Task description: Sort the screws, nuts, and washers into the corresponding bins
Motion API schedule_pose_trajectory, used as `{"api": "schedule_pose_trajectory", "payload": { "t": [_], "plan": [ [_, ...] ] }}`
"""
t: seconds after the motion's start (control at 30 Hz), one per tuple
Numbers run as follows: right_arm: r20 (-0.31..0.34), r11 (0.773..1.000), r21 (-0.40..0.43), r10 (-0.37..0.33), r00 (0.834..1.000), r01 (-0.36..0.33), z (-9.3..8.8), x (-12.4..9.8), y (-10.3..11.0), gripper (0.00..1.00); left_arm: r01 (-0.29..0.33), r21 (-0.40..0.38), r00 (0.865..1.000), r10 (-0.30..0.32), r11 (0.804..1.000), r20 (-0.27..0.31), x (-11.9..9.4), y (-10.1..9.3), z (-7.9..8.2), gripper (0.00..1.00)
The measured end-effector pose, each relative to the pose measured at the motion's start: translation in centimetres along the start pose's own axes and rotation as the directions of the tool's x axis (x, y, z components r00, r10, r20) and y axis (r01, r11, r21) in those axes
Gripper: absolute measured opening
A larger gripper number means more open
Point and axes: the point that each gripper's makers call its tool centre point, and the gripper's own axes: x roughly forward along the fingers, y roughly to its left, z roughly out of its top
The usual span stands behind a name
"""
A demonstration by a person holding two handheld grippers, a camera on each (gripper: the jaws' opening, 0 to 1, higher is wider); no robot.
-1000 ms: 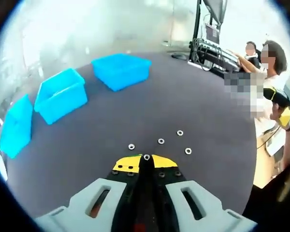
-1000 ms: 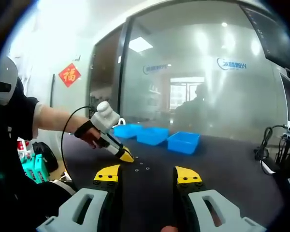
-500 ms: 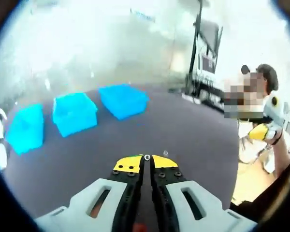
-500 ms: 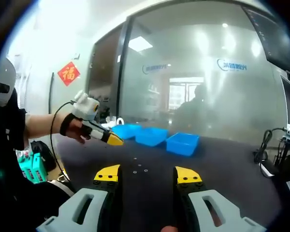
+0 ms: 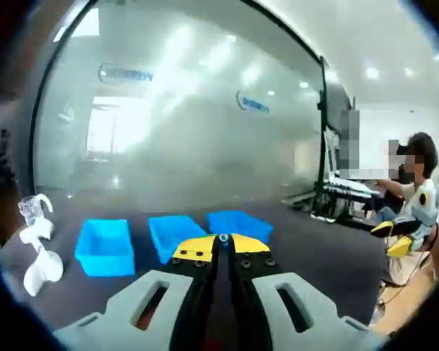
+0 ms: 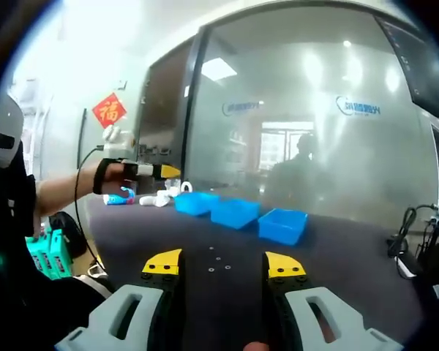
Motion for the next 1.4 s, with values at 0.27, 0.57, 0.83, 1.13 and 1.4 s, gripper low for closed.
{"api": "schedule_pose_trajectory", "payload": {
  "t": [0.27,0.57,0.83,1.13,1.4],
  "plan": [
    [0.001,1.000,-0.009,0.015,1.000,-0.015,0.2,0.5,0.9,0.38,-0.196,0.034,0.981,0.195,0.980,0.020,2.8,8.4,-0.1,0.04],
    [0.013,1.000,-0.013,0.013,1.000,-0.013,0.9,0.2,0.9,0.38,-0.253,0.003,0.967,0.253,0.967,0.009,6.5,12.4,0.1,0.04],
    [0.028,1.000,-0.021,0.012,1.000,-0.012,1.8,0.2,1.0,0.38,-0.291,-0.007,0.956,0.290,0.957,-0.030,9.3,14.9,-0.4,0.04],
    [0.034,0.999,-0.023,0.027,0.999,-0.026,2.0,0.3,1.4,0.37,-0.346,-0.044,0.935,0.341,0.937,-0.094,11.1,18.0,-1.7,0.04],
    [0.037,0.999,-0.022,0.034,0.999,-0.033,2.1,0.4,1.8,0.37,-0.387,0.044,0.909,0.389,0.921,-0.150,10.9,19.2,-3.7,0.04]
  ]
}}
